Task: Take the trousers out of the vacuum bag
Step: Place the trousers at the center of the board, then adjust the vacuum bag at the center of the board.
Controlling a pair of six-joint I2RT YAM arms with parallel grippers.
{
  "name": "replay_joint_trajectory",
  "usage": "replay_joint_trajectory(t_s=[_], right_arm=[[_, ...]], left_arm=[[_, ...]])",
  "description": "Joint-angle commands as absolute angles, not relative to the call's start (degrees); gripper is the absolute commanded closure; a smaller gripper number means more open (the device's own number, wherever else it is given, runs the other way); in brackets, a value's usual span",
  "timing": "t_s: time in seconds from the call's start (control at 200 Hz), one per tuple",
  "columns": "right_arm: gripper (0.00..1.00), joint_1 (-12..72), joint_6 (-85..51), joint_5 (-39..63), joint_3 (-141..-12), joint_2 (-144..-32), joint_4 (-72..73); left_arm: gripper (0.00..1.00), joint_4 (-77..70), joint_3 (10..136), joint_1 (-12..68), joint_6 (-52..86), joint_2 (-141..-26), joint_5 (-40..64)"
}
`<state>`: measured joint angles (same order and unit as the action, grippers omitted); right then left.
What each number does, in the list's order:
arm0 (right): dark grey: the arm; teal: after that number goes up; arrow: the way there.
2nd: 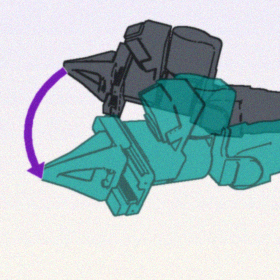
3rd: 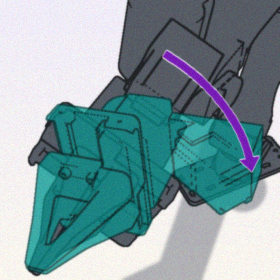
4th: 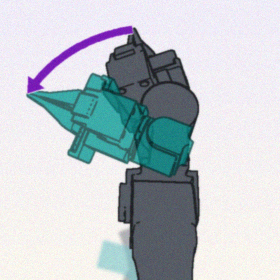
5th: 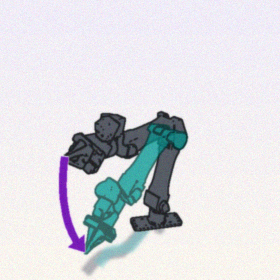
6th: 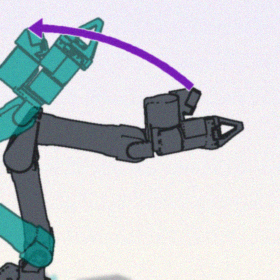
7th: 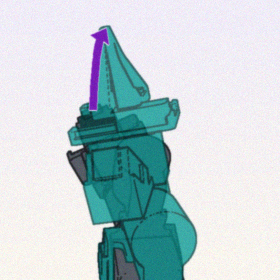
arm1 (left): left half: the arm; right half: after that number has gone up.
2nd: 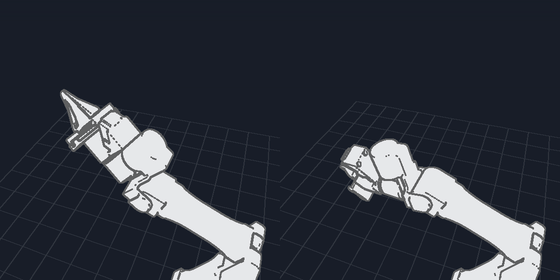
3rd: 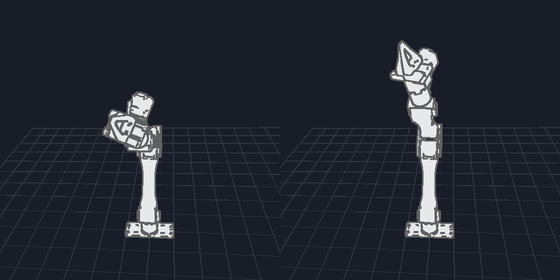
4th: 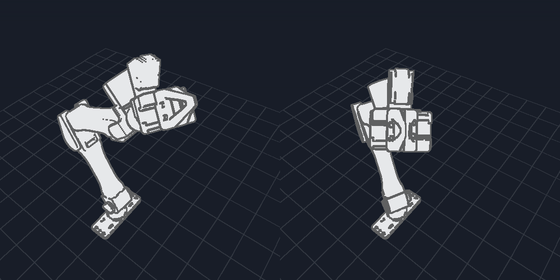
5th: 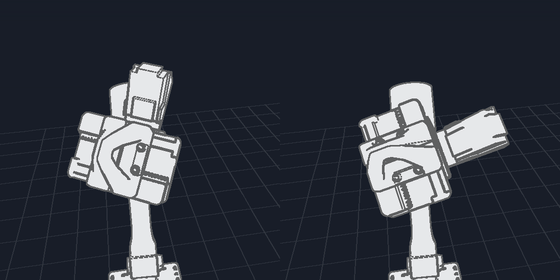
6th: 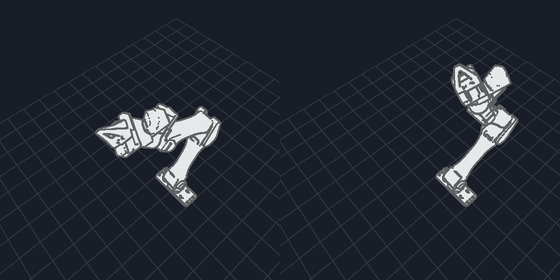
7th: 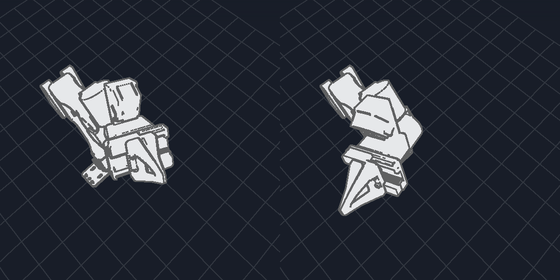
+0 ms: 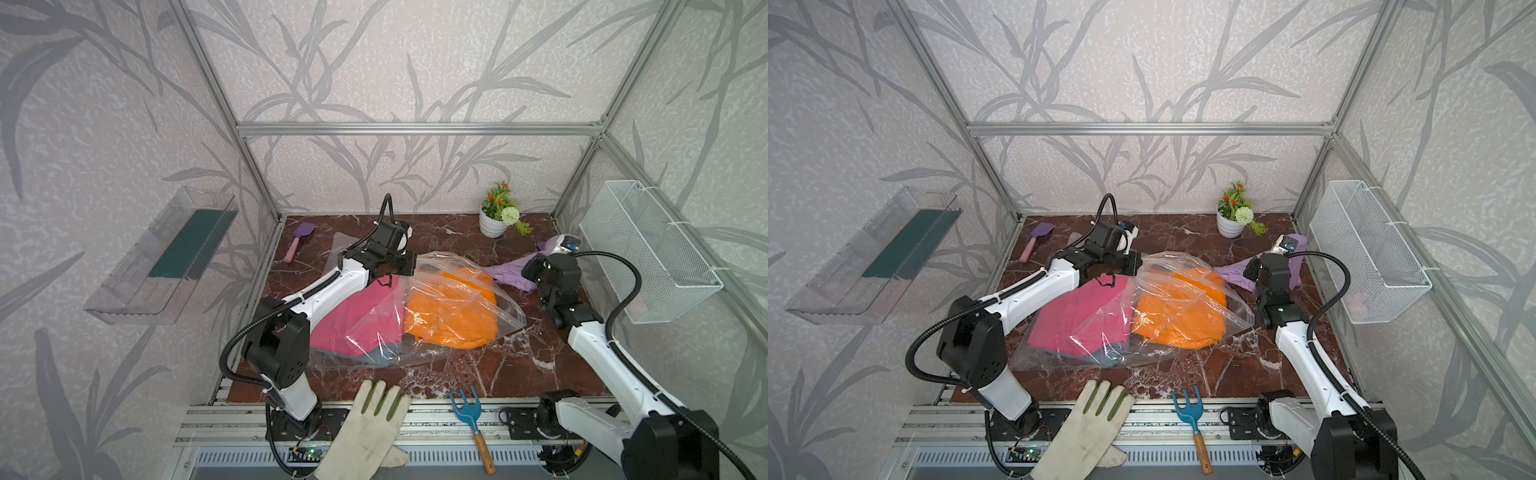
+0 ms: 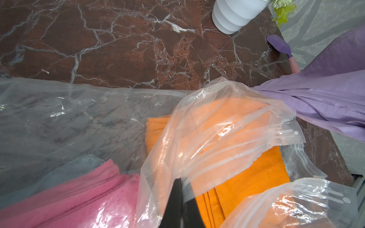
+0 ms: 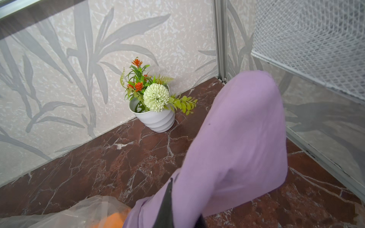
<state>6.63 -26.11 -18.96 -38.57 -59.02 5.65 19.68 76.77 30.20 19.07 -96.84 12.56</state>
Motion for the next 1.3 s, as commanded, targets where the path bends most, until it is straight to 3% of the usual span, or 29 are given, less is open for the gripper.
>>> replay_joint_trajectory(t_s=[0.0,0.335,0.495,0.615,0.785,0.885,1.105,1.295], right_arm=[[0.94,7.03,-29.51,-19.88,-36.63,-55.16,3.16],[0.88,7.03,-33.84,-18.08,-31.04,-47.77,-10.64],[0.79,7.03,-36.13,-16.55,-27.36,-44.43,-14.83],[0.65,7.03,-38.37,-15.0,-25.76,-41.09,-17.7],[0.36,7.04,-38.79,-11.92,-25.49,-35.7,-22.73],[0.26,7.03,-38.32,-9.62,-26.38,-32.35,-25.24],[0.25,7.03,-32.74,0.38,-29.88,-28.26,-22.6],[0.22,9.08,-25.46,19.24,-34.74,-40.33,-16.04]], left_arm=[[1.0,19.52,76.64,28.68,18.63,-93.65,12.04],[1.0,20.29,77.39,28.4,16.82,-92.72,14.53],[1.0,20.87,78.61,28.17,16.61,-92.51,15.37],[1.0,20.99,79.24,28.21,16.7,-92.55,15.78],[1.0,21.09,79.75,28.17,16.79,-92.81,15.7],[1.0,21.43,79.98,28.13,16.71,-92.99,15.65],[1.0,22.1,80.6,28.13,16.44,-92.99,15.47],[1.0,22.34,81.13,28.16,16.35,-92.74,15.87]])
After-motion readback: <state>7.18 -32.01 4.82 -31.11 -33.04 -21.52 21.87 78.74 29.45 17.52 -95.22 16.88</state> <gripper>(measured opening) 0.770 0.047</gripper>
